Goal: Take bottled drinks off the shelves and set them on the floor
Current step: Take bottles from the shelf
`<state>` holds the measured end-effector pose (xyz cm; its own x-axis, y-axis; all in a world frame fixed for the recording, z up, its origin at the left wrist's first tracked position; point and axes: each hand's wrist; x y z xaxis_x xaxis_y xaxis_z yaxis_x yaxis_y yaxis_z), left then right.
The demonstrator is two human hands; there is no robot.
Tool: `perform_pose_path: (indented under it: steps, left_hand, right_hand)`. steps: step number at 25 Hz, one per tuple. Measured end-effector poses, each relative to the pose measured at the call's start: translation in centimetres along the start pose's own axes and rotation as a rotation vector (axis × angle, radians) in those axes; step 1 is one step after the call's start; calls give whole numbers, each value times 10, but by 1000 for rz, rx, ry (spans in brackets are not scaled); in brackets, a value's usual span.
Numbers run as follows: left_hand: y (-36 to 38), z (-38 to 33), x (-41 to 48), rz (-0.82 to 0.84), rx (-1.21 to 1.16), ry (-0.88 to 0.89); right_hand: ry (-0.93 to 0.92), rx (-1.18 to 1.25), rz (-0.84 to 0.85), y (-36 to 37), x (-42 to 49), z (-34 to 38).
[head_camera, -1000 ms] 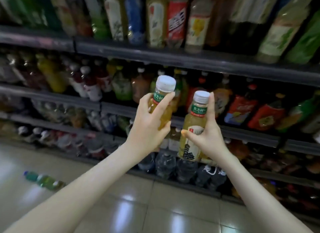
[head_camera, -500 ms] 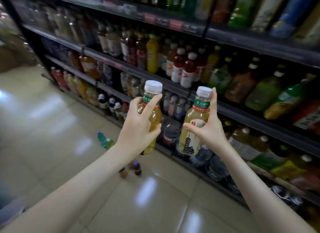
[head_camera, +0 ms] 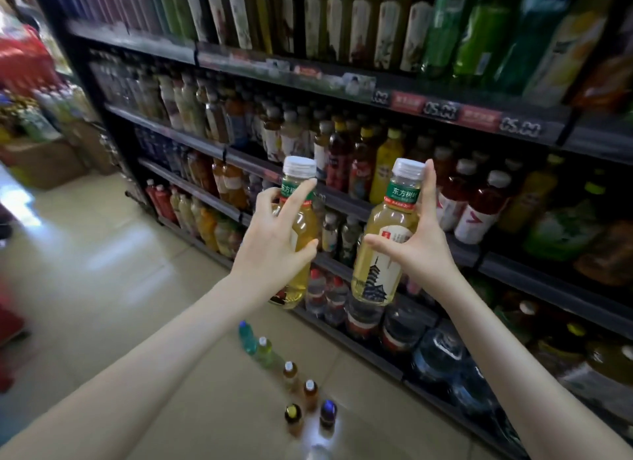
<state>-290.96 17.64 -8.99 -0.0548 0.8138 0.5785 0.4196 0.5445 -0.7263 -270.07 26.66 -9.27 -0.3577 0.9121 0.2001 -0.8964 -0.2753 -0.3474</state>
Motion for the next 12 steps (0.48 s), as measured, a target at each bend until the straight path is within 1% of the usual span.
perform_pose_path:
  steps: [3, 5, 8, 12]
  left_hand:
    - [-5, 48, 55, 6, -4, 27]
    - [-13, 77, 94, -14, -5, 29]
    - [-26, 122, 146, -54, 1, 36]
    - [-32, 181, 216, -94, -17, 111]
  right_hand:
    - [-41, 14, -7, 28, 69, 11]
    - [-77, 10, -32, 44, 112, 23]
    - [-79, 3, -36, 69, 171, 45]
    - [-136, -60, -61, 100, 237, 68]
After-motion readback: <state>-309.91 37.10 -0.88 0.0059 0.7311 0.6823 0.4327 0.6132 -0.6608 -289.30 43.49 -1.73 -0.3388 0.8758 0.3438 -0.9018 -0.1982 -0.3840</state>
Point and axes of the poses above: each hand's wrist, its own x-axis towards the middle knuckle, its own y-axis out of the palm, z = x × y, and after that the axes turned 6 degrees about y, right-handed
